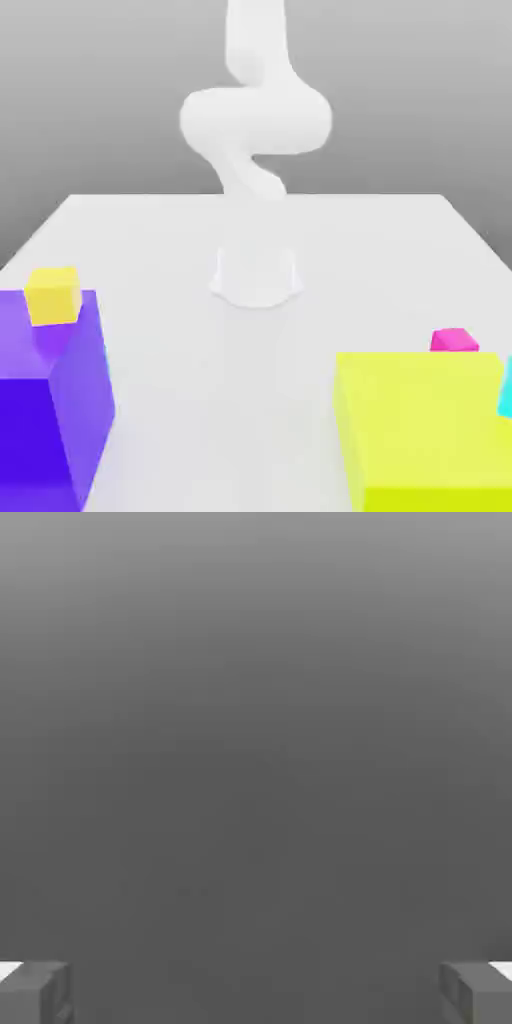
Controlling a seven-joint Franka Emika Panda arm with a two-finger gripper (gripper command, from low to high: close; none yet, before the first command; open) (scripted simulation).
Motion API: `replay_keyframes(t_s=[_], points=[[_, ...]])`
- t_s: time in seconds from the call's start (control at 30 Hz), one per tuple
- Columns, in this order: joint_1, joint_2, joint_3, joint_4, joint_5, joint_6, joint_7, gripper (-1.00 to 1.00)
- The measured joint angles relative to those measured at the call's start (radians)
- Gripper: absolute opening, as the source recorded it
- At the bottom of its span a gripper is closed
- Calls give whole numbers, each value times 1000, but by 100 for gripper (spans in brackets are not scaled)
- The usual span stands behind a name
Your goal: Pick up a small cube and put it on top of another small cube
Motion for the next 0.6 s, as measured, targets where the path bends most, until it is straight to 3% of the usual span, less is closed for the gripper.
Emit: replay_keyframes(t_s=[0.5,0.6], points=[[-188,529,-434,-163,-175,31,-633,0],[-213,607,-490,-237,-169,106,-760,0]])
